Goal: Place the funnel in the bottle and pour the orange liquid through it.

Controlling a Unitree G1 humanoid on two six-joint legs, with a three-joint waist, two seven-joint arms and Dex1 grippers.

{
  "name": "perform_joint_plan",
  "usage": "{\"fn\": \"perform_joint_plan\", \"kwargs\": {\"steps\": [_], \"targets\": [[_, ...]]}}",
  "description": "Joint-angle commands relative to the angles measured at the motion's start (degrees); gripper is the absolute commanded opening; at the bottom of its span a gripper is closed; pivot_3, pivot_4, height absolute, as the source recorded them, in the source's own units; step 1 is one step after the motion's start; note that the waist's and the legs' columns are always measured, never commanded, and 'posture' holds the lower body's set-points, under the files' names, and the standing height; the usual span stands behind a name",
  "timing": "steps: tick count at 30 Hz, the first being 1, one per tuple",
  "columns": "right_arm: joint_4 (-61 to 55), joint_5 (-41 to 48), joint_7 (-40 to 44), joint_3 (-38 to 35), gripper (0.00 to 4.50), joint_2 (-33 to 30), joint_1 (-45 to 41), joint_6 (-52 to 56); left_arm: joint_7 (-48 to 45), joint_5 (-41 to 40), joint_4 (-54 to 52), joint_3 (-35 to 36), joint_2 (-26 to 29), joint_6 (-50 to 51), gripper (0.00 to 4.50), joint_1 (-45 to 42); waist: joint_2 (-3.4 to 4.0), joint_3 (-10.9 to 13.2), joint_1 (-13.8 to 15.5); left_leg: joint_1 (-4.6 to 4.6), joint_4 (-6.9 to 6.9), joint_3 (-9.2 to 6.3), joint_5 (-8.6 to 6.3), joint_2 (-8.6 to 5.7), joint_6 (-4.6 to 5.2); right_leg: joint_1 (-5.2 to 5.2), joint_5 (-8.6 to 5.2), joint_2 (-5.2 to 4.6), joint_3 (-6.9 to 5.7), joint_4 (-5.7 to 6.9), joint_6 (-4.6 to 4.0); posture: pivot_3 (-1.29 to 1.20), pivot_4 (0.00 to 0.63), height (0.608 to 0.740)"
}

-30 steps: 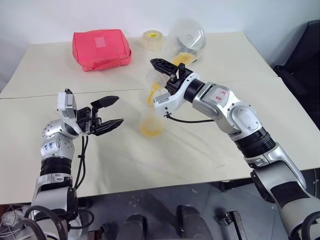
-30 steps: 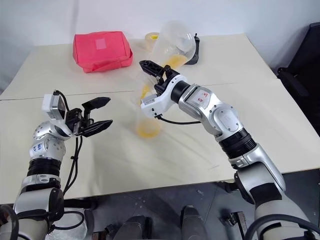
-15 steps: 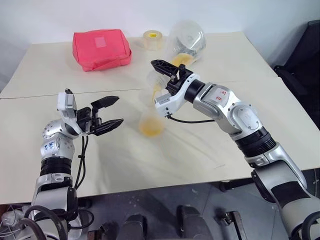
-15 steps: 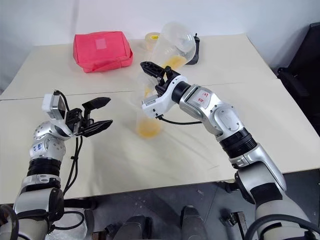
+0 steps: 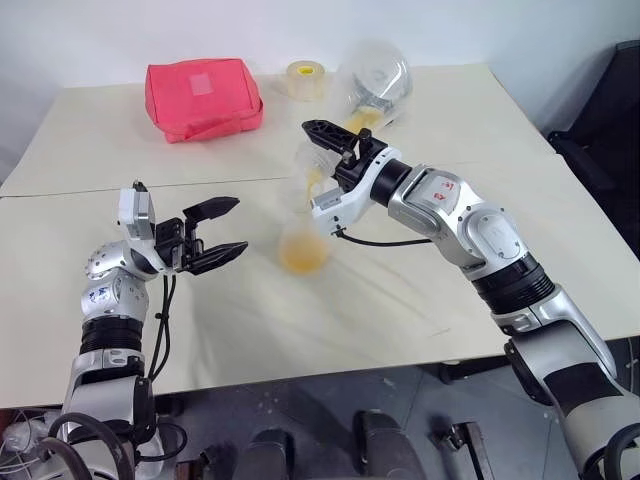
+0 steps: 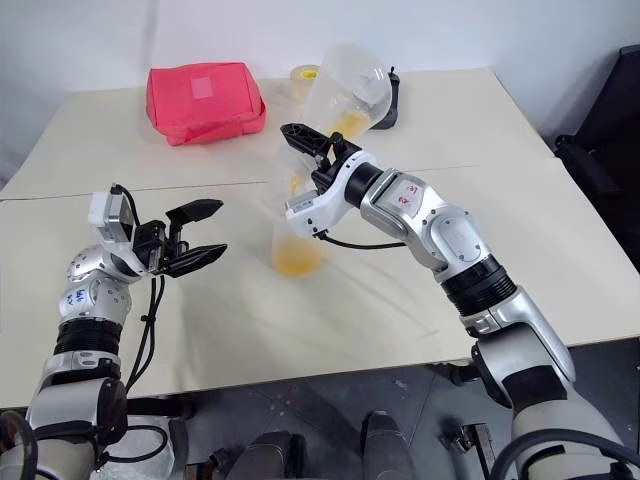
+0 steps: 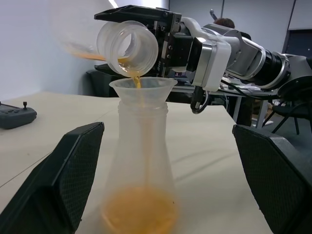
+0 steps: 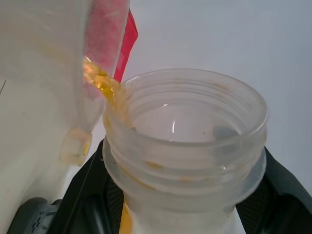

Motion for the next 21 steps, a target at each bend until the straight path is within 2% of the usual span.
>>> {"fn": "perform_joint_plan", "kwargs": {"steps": [1, 21], "targets": [[-0.91, -0.65, -1.28, -0.66, 2.46, -0.6, -2.39, -0.43, -2.69, 0.18, -1.04, 0.25, 0.8, -0.3, 4.5, 0.2, 0.0, 0.0, 0.0, 0.0, 0.0, 0.0, 0.0, 0.0, 0.0, 0.0, 0.0, 0.0, 0.0, 0.0, 0.0, 0.0, 0.15, 0.74], [-1.19, -0.46, -1.41, -0.95, 2.46, -0.47, -2.24, -0.84, -6.5, -0.89, 0.08, -0.1, 4.42, -1.44, 4.5, 1.0, 0.0, 0.0, -0.88, 0.0, 0.0, 0.0, 0.0, 0.0, 0.0, -0.01, 0.0, 0.0, 0.0, 0.04, 0.0, 0.0, 0.15, 0.74]]}}
